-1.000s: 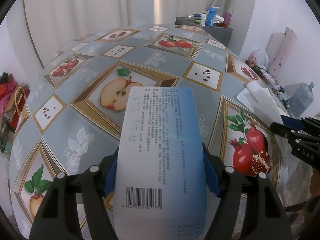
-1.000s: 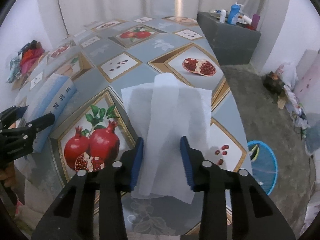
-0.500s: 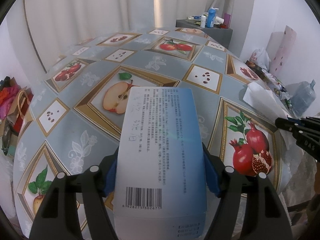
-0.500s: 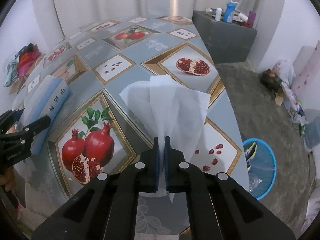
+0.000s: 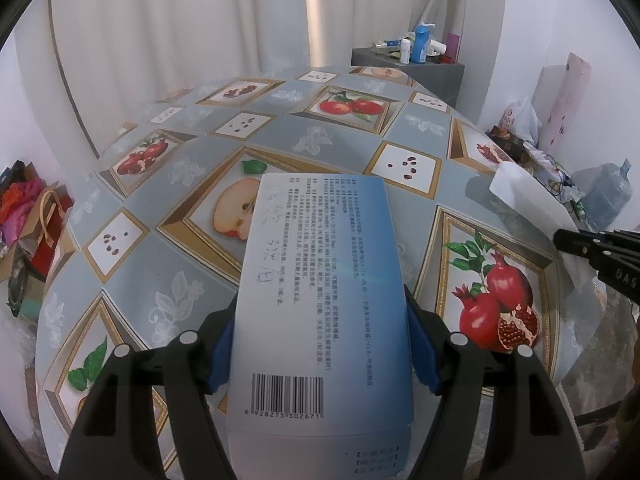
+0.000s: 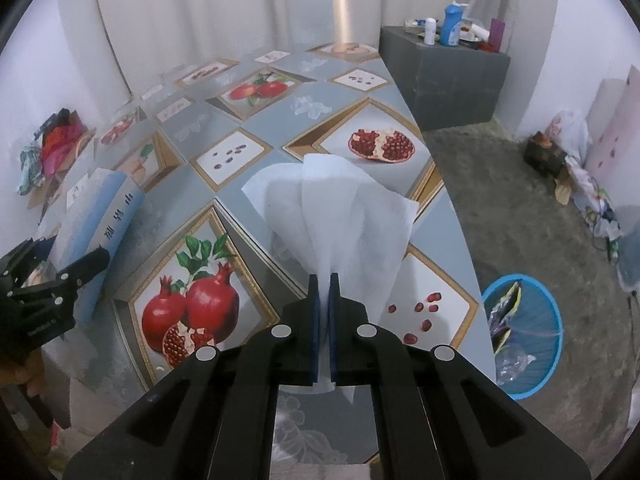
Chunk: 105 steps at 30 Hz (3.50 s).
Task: Collect trash
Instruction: 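Carry the tissue box and tissue over the blue wastebasket, then open both grippers to drop the tissue box and tissue into the wastebasket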
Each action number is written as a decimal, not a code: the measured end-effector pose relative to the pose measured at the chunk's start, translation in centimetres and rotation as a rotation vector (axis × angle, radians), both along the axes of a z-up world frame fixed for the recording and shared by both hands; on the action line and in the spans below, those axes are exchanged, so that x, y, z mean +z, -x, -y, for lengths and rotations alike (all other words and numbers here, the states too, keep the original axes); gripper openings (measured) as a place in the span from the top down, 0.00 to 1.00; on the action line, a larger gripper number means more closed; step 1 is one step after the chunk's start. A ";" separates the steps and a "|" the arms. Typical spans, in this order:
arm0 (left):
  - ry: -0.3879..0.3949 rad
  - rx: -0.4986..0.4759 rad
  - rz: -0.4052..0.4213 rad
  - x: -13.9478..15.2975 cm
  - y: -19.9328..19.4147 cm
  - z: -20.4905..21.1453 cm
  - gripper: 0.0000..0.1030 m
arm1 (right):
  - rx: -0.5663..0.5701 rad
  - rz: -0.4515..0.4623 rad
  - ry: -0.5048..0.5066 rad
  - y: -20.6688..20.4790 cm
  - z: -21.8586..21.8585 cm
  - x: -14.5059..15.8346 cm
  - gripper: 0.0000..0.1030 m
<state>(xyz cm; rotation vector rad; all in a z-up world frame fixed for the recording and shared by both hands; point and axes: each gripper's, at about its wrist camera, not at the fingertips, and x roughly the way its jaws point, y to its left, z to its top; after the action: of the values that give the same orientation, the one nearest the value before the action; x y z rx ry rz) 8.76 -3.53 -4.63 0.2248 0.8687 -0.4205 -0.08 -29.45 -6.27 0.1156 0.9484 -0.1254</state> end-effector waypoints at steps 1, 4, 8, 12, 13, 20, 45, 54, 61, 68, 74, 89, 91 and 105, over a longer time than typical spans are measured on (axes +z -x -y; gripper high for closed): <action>0.001 0.000 0.002 0.1 0.1 0.0 0.33 | -0.001 0.005 -0.003 0.1 0.1 0.2 0.98; 0.005 -0.002 0.015 0.5 0.2 0.1 0.33 | -0.003 0.021 -0.016 0.3 0.3 0.7 0.98; 0.016 -0.013 0.035 1.5 0.5 0.4 0.33 | -0.013 0.055 -0.040 0.7 0.9 1.8 0.98; 0.030 -0.046 0.061 3.0 0.8 1.3 0.33 | -0.038 0.103 -0.067 1.4 2.0 3.1 0.98; 0.031 -0.059 0.069 3.5 0.9 1.7 0.33 | -0.051 0.120 -0.076 1.8 2.5 3.6 0.98; 0.066 -0.246 0.123 7.4 1.7 7.3 0.33 | -0.232 0.250 -0.092 6.1 9.2 6.8 0.98; -0.093 -0.874 -0.226 -1.5 7.5 47.1 0.33 | -0.903 0.194 -0.618 18.7 33.6 -10.0 0.95; -0.169 -0.868 -0.217 -7.4 8.3 53.7 0.17 | -1.020 0.073 -0.721 16.9 38.0 -18.6 0.53; -0.102 -0.875 -0.193 -5.3 8.1 53.1 0.17 | -1.008 0.115 -0.755 18.1 37.6 -19.1 0.49; -0.001 -0.850 -0.166 -0.8 7.5 49.9 0.17 | -0.920 0.349 -0.997 19.5 38.3 -18.4 0.49; 0.096 -0.845 -0.113 4.7 6.9 43.6 0.17 | -1.030 0.443 -0.985 23.7 38.8 -16.8 0.48; 0.135 -0.609 -0.051 7.8 3.5 23.7 0.17 | -1.163 0.007 -0.826 20.3 39.3 -25.1 0.65; 0.115 -0.548 -0.052 7.3 2.9 21.3 0.17 | -1.151 -0.039 -0.766 19.5 39.1 -25.1 0.76; 0.163 -0.352 -0.059 6.4 0.7 14.6 0.17 | -1.105 -0.061 -0.531 20.2 37.3 -22.3 1.00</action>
<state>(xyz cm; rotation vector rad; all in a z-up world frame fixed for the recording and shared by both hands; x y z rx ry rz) 8.10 -18.16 1.75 0.2161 0.8495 -0.8268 -20.30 -66.77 -28.53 1.1310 0.8678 -0.8958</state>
